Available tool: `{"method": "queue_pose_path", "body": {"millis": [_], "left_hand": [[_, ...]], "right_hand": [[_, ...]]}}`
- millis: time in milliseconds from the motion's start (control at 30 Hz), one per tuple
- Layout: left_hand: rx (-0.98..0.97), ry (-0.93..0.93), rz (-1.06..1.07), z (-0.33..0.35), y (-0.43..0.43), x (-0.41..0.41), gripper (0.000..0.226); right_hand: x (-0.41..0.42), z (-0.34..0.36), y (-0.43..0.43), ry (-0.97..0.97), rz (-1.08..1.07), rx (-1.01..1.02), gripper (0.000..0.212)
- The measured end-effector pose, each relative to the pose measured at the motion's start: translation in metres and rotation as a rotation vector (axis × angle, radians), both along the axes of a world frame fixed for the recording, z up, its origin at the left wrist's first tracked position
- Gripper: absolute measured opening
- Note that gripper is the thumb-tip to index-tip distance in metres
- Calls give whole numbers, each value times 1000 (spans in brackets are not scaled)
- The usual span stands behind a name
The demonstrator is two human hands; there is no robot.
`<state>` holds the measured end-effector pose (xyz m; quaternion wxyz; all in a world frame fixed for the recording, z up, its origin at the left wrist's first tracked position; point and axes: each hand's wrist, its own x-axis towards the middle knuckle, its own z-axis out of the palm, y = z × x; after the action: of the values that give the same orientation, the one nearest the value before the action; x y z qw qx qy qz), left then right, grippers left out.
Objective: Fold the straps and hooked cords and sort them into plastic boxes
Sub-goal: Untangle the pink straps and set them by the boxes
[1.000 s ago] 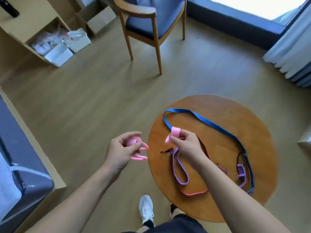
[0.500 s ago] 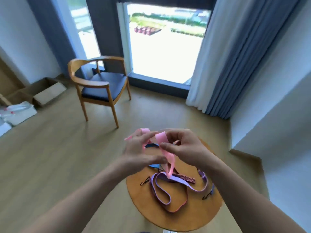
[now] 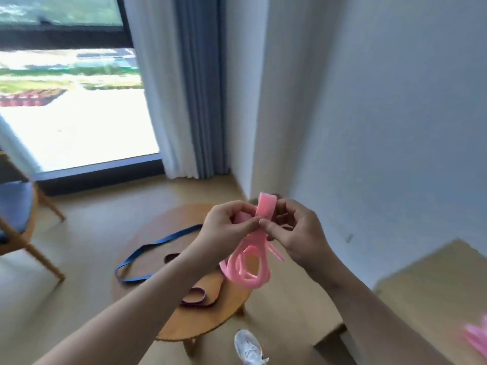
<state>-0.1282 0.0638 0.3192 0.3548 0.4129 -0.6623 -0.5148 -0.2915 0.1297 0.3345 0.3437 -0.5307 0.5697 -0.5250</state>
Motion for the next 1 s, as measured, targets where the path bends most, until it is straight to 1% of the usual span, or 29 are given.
{"method": "queue_pose_path", "body": {"millis": [67, 133, 200, 267, 300, 333, 367, 400, 433, 500, 567, 633, 700, 767, 800, 900, 1000], "left_hand": [[71, 16, -118, -2, 22, -27, 8], [161, 48, -237, -1, 46, -53, 25], [237, 79, -319, -2, 67, -81, 36], [277, 72, -348, -3, 84, -110, 37], [293, 61, -359, -4, 92, -124, 35], [309, 54, -369, -5, 101, -137, 34], [319, 48, -382, -7, 108, -151, 33], [323, 42, -397, -8, 117, -165, 32], [322, 31, -415, -10, 125, -180, 33], [316, 4, -459, -15, 145, -209, 33], [318, -17, -497, -20, 167, -239, 35], [346, -48, -524, -28, 189, -268, 38], [404, -94, -555, -37, 214, -296, 41], [431, -169, -612, -46, 240, -325, 37], [423, -215, -648, -51, 254, -339, 34], [366, -342, -752, -66, 299, -384, 26], [339, -444, -873, -77, 344, -426, 28]], "right_hand": [[-25, -4, 30, 5, -60, -1, 12], [-48, -7, 60, 23, -99, 8, 11], [-69, -12, 88, 29, -205, -1, 16], [-90, -21, 117, 41, -372, -15, 28], [-100, -27, 132, 59, -418, 15, 38], [-109, -34, 148, 64, -417, 84, 49], [-118, -43, 163, 38, -381, 173, 55], [-125, -53, 180, 5, -344, 254, 51], [-132, -63, 197, -13, -335, 310, 41], [-146, -83, 230, -6, -427, 365, 18], [-167, -96, 267, -36, -525, 398, 7], [-191, -99, 305, -101, -597, 402, 6], [-218, -101, 348, -260, -716, 357, 14], [-244, -101, 390, -422, -857, 308, 21], [-256, -102, 411, -470, -924, 293, 21], [-290, -113, 468, -539, -1101, 308, 21], [-319, -127, 520, -540, -1256, 326, 22]]}}
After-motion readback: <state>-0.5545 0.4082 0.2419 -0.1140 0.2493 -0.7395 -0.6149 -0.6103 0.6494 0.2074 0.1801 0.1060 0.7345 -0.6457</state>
